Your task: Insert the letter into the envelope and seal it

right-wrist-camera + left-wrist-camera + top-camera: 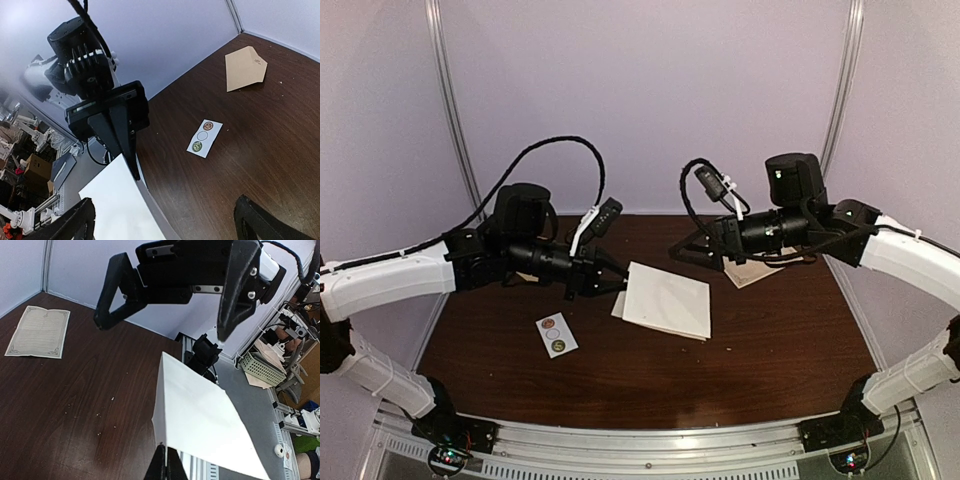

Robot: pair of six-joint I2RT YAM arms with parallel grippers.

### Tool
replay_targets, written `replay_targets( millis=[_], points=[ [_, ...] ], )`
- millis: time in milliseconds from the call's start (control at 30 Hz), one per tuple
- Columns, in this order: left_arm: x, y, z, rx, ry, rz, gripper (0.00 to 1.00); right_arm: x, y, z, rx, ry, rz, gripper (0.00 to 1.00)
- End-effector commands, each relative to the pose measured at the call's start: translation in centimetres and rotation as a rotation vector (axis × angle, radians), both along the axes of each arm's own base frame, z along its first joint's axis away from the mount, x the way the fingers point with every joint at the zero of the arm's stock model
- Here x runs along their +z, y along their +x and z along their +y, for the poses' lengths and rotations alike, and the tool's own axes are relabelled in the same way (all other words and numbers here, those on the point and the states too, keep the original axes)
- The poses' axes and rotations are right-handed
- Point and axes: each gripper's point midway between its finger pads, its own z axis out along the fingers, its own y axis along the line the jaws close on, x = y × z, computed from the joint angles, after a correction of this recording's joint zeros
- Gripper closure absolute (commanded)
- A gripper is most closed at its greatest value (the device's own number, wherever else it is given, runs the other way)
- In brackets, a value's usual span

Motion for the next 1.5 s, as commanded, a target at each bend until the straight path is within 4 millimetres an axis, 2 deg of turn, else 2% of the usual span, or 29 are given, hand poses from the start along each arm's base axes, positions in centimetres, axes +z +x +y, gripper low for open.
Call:
replay_targets(
  millis=[0,167,267,433,567,600,700,767,867,967,1100,1300,1400,1467],
  points=[
    [3.4,-0.5,-1.1,-0.065,-0.110,-0.022,1.00,-1.3,-2.1,1.0,0.082,0.005,0.001,0.06],
    [4.0,-1.0,-1.4,-0.108,-0.129,-0.014,1.00,-2.6,-3.6,1.9,0.149,0.006,0.035,0.31],
    [4.1,-1.1,-1.5,-0.118,-0.132,-0.010,1.00,-2.4,-4.1,1.9,0.176,0.030,0.032,0.48],
    [4.0,-1.1,-1.6,-0.116,-0.132,-0.001,1.00,-1.4,-5.3,1.9,0.229,0.089,0.034,0.70],
    [4.0,-1.0,-1.5,-0.106,-0.130,0.017,1.00,-1.0,-5.5,1.8,0.232,0.114,0.025,0.99],
    [4.1,-0.9,-1.5,-0.093,-0.130,0.018,0.99,-0.8,-5.4,1.7,0.219,0.117,0.016,1.00],
    [4.5,0.2,-1.0,-0.011,-0.130,0.006,0.64,-0.3,-4.5,1.1,0.149,0.124,-0.018,1.00],
    [4.7,0.7,0.0,0.043,-0.134,0.007,0.48,0.0,-4.1,0.7,0.109,0.128,-0.036,1.00],
    [6.3,1.0,1.4,0.087,-0.205,-0.004,0.30,-0.2,-3.8,0.4,0.077,0.128,-0.034,1.00],
    [8.0,0.2,2.3,0.082,-0.281,0.005,0.19,-0.7,-3.8,0.5,0.079,0.127,-0.019,1.00],
    [8.9,0.2,2.3,0.084,-0.309,0.009,0.12,-0.6,-4.2,0.9,0.108,0.149,-0.001,1.00],
    [6.0,1.2,0.5,0.065,-0.223,0.077,0.11,0.1,-4.9,1.1,0.146,0.173,0.001,1.00],
    [5.6,0.3,-1.0,0.004,-0.208,0.088,0.11,0.1,-5.1,1.2,0.156,0.171,0.002,1.00],
    [5.7,-0.2,-1.7,-0.033,-0.208,0.089,0.17,0.0,-5.2,1.3,0.161,0.163,0.004,1.00]
  ],
)
